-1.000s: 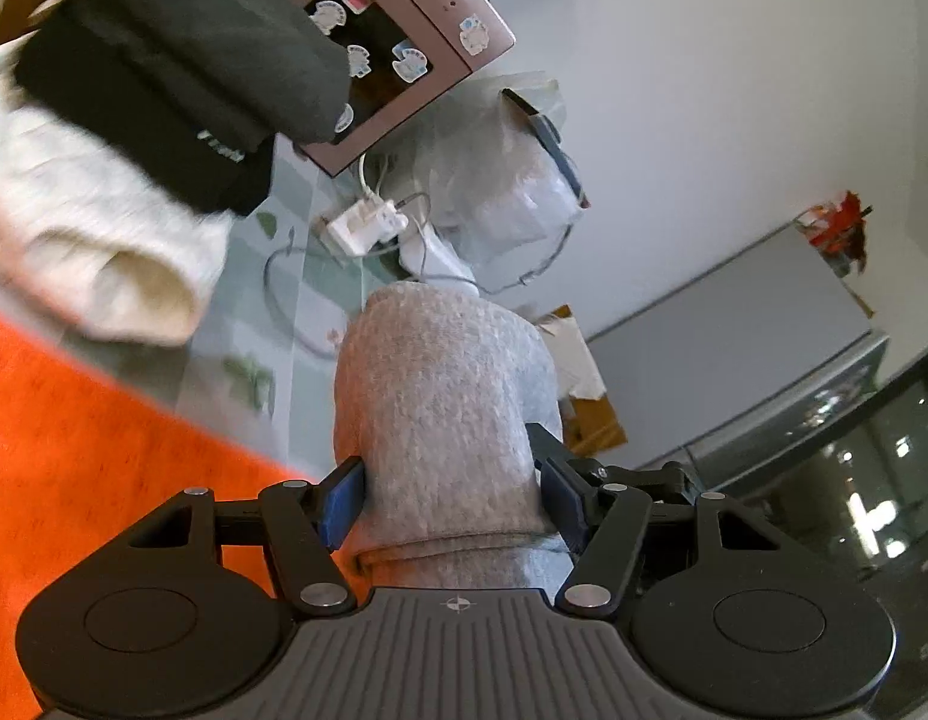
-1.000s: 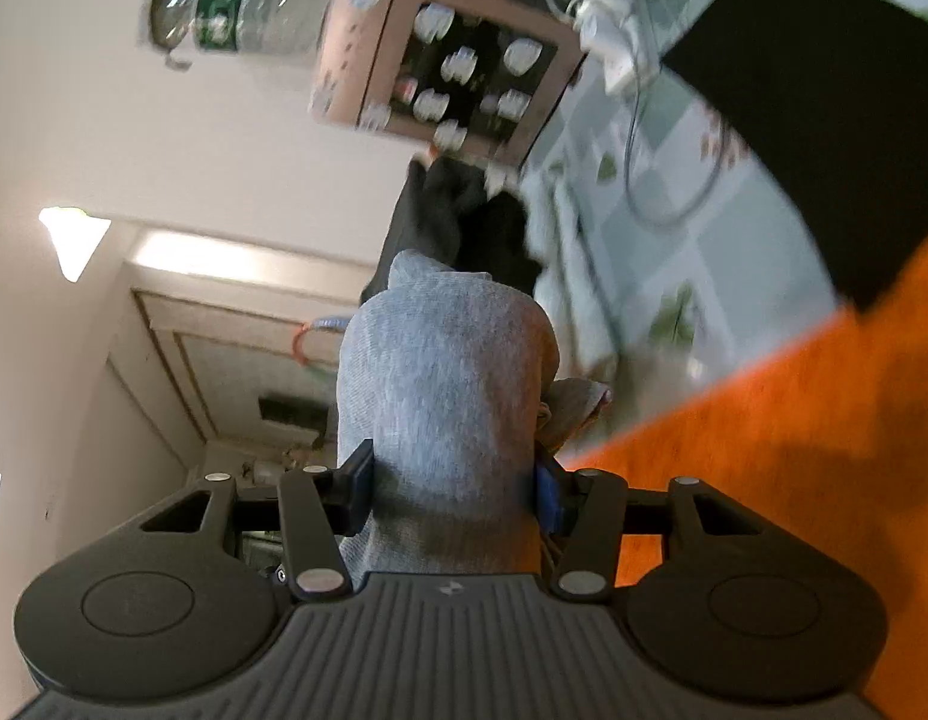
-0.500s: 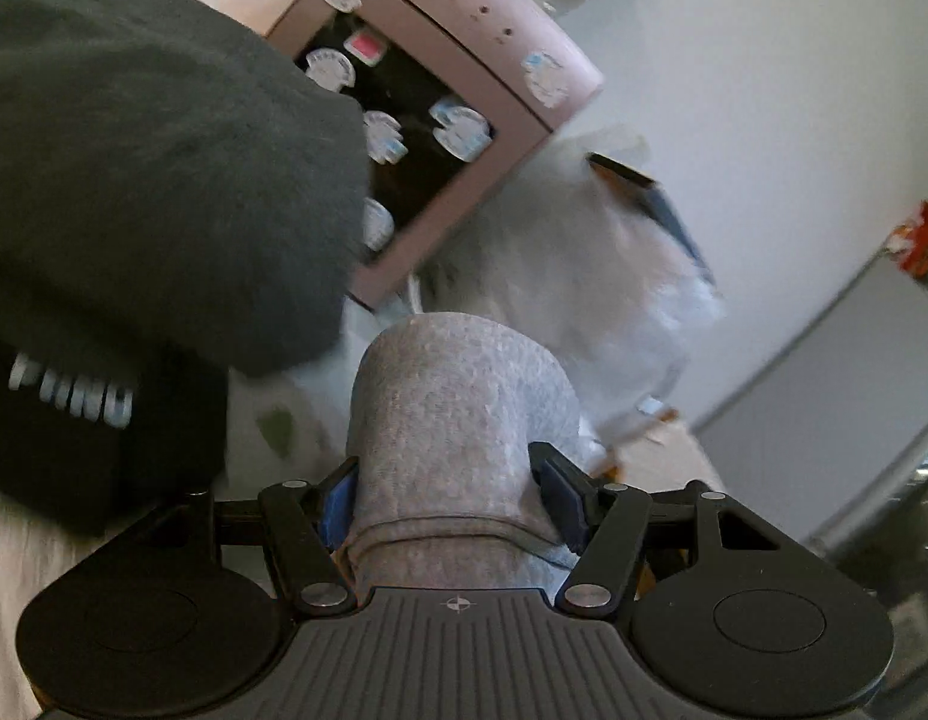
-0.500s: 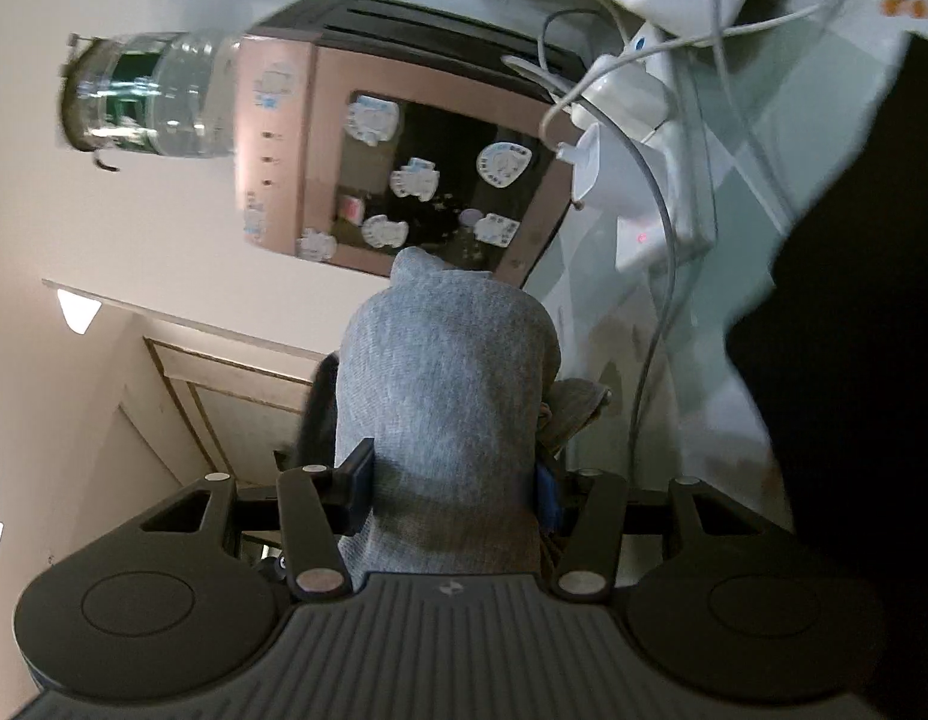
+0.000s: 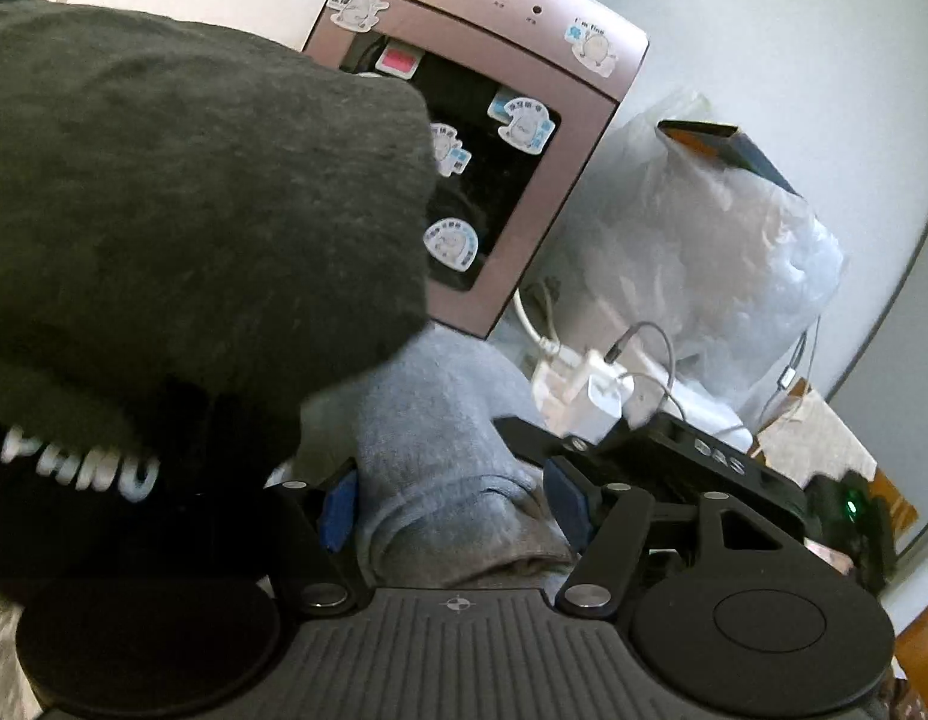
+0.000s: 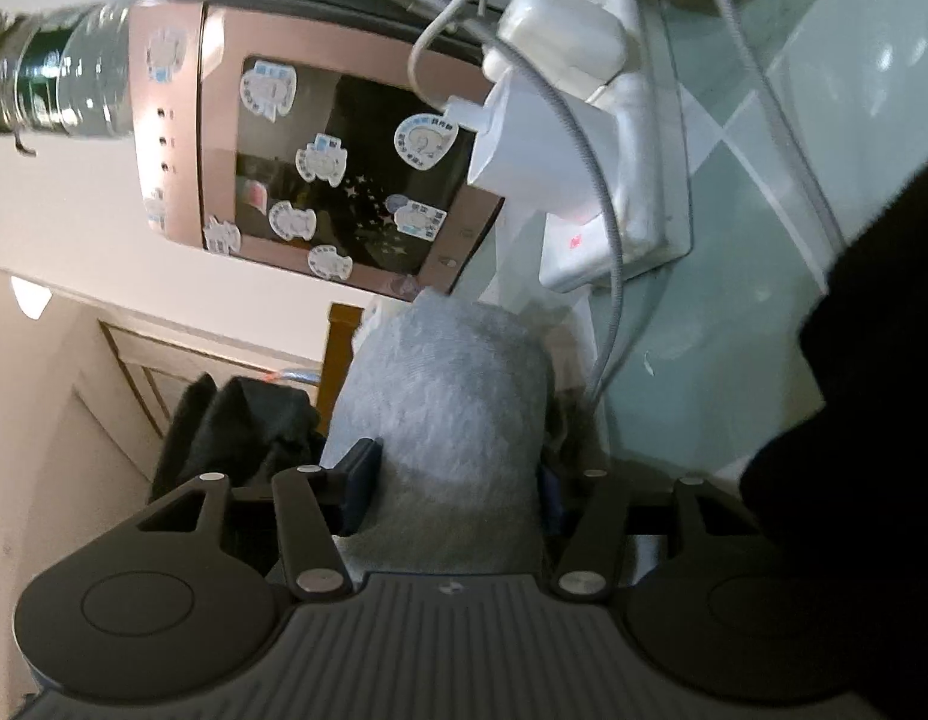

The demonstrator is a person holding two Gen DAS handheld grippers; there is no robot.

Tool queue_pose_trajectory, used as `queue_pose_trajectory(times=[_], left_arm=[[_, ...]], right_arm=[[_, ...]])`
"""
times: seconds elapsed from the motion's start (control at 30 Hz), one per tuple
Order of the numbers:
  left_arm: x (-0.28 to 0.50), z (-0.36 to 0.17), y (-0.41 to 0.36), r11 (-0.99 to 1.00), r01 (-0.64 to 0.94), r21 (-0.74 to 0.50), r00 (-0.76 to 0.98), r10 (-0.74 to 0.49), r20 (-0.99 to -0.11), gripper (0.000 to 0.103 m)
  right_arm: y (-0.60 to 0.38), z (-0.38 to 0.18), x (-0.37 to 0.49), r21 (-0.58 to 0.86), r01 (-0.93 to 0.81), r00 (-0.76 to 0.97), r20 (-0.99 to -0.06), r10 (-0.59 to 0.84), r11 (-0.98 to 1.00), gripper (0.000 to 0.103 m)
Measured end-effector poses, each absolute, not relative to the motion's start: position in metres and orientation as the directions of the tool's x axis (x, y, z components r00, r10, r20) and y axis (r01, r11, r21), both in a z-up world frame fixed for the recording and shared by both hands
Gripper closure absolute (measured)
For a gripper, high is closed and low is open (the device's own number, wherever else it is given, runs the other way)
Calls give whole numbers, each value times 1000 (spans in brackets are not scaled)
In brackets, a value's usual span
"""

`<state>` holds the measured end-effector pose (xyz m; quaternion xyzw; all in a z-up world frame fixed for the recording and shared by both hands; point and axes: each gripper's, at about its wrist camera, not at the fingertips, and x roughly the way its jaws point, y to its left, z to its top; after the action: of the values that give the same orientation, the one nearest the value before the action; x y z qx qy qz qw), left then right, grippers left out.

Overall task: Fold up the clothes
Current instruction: 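Carry the rolled sweater with the right gripper to the side table, then set the rolled sweater beside the folded clothes and open the right gripper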

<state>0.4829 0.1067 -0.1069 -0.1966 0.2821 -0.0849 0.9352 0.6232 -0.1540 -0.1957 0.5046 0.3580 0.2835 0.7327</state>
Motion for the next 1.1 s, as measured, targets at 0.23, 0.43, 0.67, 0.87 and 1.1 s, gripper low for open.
queue_pose_trajectory(times=[0.23,0.43,0.67,0.87,1.1], left_arm=[[442,-88,108,893,74,-444,773,-333,-540,28],[388,-67,114,893,124,-433,732,-377,-567,28],[327,-41,132,911,123,-393,707,-358,-609,28],[282,-16,148,935,103,-339,716,-306,-628,27],[218,20,156,962,58,-268,745,-221,-629,21]], right_arm=[[-149,-163,617,845,-77,585,-391,710,529,37],[-161,-136,591,771,-83,581,-477,659,631,35],[-167,-150,563,801,16,567,-499,655,598,44],[-151,-165,553,872,136,573,-456,680,471,57],[-137,-145,540,821,95,583,-505,637,563,51]])
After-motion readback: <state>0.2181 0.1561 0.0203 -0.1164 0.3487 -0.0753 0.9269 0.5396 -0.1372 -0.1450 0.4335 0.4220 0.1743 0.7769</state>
